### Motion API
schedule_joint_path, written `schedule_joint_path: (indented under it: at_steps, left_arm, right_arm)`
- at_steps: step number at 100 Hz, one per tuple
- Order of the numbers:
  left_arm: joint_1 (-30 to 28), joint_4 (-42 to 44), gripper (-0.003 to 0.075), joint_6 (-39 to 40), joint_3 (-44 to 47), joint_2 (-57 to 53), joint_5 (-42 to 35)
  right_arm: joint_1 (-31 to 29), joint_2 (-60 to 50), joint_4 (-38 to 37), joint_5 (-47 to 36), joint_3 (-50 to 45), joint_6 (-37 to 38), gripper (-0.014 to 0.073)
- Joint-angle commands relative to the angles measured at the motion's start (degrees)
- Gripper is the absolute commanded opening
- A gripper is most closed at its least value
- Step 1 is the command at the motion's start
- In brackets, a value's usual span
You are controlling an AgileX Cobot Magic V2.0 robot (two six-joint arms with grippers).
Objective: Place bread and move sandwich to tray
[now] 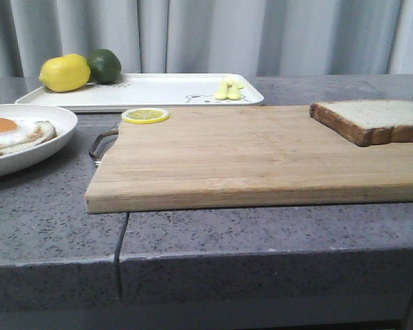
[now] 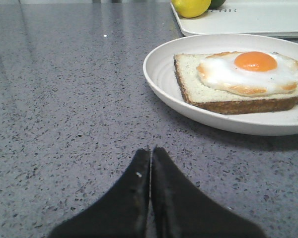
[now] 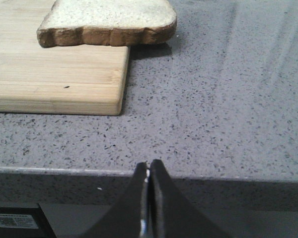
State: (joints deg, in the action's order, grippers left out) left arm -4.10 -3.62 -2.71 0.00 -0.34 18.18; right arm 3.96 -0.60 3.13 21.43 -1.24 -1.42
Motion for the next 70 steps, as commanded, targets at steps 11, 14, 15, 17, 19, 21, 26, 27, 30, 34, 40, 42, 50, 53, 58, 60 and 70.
schedule_joint_path:
  at_steps: [11,14,15,17,19,21,26,27,30,34,40,42,50,53,58,60,70]
  left_arm:
    - [-0.1,-0.2,-0.0020,0.7,0.9,-1.7,-3.9]
    - [-0.1,-0.2,-0.0020,0.7,0.9,-1.7,-3.9]
    - [-0.1,-0.2,-0.0020,0.7,0.9,-1.7,-3.9]
    - [-0.1,-0.2,-0.0020,0.7,0.9,-1.7,-3.9]
    - [-0.1,-0.2,-0.0020,0.7,0.9,-1.7,-3.9]
    - [-0.1,-0.2,-0.0020,0.7,0.9,-1.7,-3.9]
    - [-0.1,-0.2,-0.0020,0.7,0.9,-1.7,-3.9]
    - [-0.1,-0.2,-0.0020,0.7,0.9,-1.7,-3.9]
    - [-0.1,-0.1,-0.0020,0.7,0.9,-1.7,-3.9]
    - [-0.1,0.2,-0.0020,0.7,0.9,-1.7,-3.9]
    - [-0.1,0.2,-0.0020,0.7,0.9,-1.7,-4.0]
    - [-0.1,0.2,-0.0020,0.7,0.9,-1.7,-4.0]
    - [-0.1,1.2,-0.0020,0.7,0.9,-1.7,-4.5]
    - [-0.1,1.4,-0.0020,0.7,0.9,-1.7,-5.2]
    - [-0.1,1.5,-0.0020,0.7,0.9,-1.7,-6.5]
    - [-0.1,1.5,-0.0020,0.7,0.9,-1.7,-7.1]
    - [-0.1,1.5,-0.0020,0.7,0.9,-1.7,-11.5]
  right_arm:
    - [-0.3,-1.1,0.1,-2.4,-0.5,-0.3,-0.0060]
    - [-0.3,-1.1,0.1,-2.4,-0.5,-0.3,-0.0060]
    - [-0.3,-1.1,0.1,-2.4,-0.5,-0.3,-0.0060]
    - [-0.3,-1.1,0.1,-2.4,-0.5,-0.3,-0.0060]
    - [-0.3,-1.1,0.1,-2.4,-0.5,-0.3,-0.0060]
    - [-0.3,-1.1,0.1,-2.4,-0.5,-0.3,-0.0060]
    - [-0.3,-1.1,0.1,-2.4,-0.5,-0.3,-0.0060]
    - [-0.3,-1.1,0.1,-2.4,-0.5,-0.3,-0.0060]
    - [-0.3,-1.1,0.1,-2.4,-0.5,-0.3,-0.0060]
    - [-0.3,-1.1,0.1,-2.4,-0.5,-0.3,-0.0060]
    - [-0.3,-1.1,0.1,-2.4,-0.5,-0.3,-0.0060]
    - [-0.3,-1.1,0.1,-2.4,-0.5,-0.3,-0.0060]
    - [-0.3,-1.1,0.1,-2.4,-0.5,-0.3,-0.0060]
    - [-0.3,-1.1,0.1,-2.4,-0.5,-0.3,-0.0060]
    - [-0.3,-1.1,0.1,-2.4,-0.5,-0.3,-0.0060]
    - [-0.3,-1.1,0.1,-2.4,-0.5,-0.3,-0.0060]
    - [-0.3,-1.1,0.1,-2.9,-0.5,-0.3,-0.0060]
